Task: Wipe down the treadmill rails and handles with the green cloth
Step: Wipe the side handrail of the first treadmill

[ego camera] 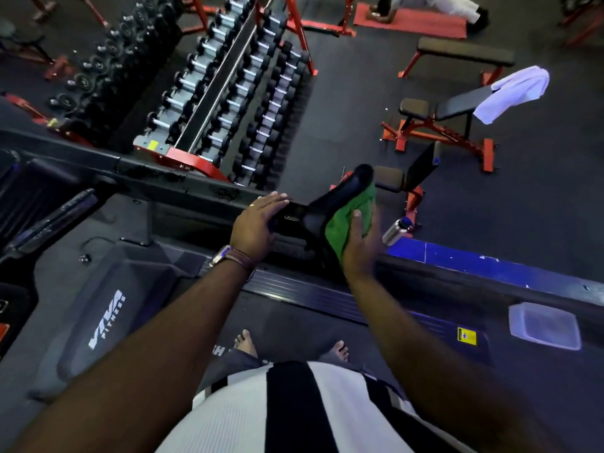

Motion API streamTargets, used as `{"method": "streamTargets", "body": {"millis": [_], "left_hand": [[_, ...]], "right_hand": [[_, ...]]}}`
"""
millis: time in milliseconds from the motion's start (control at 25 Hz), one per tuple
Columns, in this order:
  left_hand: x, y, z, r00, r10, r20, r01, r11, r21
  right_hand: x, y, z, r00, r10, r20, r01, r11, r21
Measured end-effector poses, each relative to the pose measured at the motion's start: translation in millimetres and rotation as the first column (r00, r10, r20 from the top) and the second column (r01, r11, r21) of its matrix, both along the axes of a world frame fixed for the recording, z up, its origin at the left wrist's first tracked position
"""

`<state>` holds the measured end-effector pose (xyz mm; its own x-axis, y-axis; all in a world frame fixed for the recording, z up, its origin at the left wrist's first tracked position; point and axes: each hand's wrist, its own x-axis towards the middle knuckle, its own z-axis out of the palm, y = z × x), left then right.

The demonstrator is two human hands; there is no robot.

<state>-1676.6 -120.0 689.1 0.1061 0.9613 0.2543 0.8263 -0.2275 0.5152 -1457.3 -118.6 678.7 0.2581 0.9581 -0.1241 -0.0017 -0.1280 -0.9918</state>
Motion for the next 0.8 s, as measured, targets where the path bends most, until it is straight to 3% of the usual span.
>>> {"method": "streamTargets", "body": {"millis": [40,120,200,280,360,440,480,520,600,640,720,800], "left_hand": [[1,0,-1,1.0,0.02,0.015,-0.02,1.0,0.004],[3,0,-2,0.997,0.059,0.04,-0.06,0.998,0.014],[5,-1,-3,0.996,0.074,0.044,-0.076,0.997,0.027],[7,-1,-4,0.995,0.084,0.051,-0.086,0.996,0.034],[9,-2,-3,0.994,0.097,0.054,-0.099,0.995,0.029],[8,-3,-1,0.995,0.089,0.046,-0.09,0.996,0.019],[7,-3,0,0.996,0.077,0.044,-0.078,0.997,0.007],[6,-3,1,0.997,0.069,0.043,-0.069,0.998,-0.005],[7,-4,4,0.997,0.068,0.029,-0.068,0.998,-0.002],[7,-5,4,0.998,0.067,0.022,-0.067,0.998,0.005],[6,-5,3,0.999,0.051,0.016,-0.051,0.999,0.013],[6,-6,3,0.999,0.029,0.019,-0.029,0.999,0.015]], "right_hand": [[-5,-1,0,0.984,-0.083,-0.16,0.083,0.997,-0.007],[-8,10,2,0.937,-0.23,-0.261,0.191,0.968,-0.164],[-5,17,-19,0.894,-0.231,-0.384,0.151,0.962,-0.226],[1,12,-23,0.89,-0.269,-0.367,0.177,0.948,-0.263],[5,5,-11,0.974,-0.161,-0.161,0.11,0.952,-0.287],[5,11,5,1.0,-0.007,0.007,0.008,0.981,-0.195],[6,16,6,0.958,0.052,0.282,-0.042,0.998,-0.042],[4,21,5,0.898,0.125,0.422,-0.178,0.98,0.088],[1,27,0,0.623,0.158,0.766,-0.392,0.911,0.131],[3,25,-9,0.5,0.123,0.857,-0.454,0.88,0.138],[17,8,-20,0.272,-0.013,0.962,-0.608,0.773,0.182],[36,-5,-28,0.151,-0.11,0.982,-0.732,0.655,0.186]]}}
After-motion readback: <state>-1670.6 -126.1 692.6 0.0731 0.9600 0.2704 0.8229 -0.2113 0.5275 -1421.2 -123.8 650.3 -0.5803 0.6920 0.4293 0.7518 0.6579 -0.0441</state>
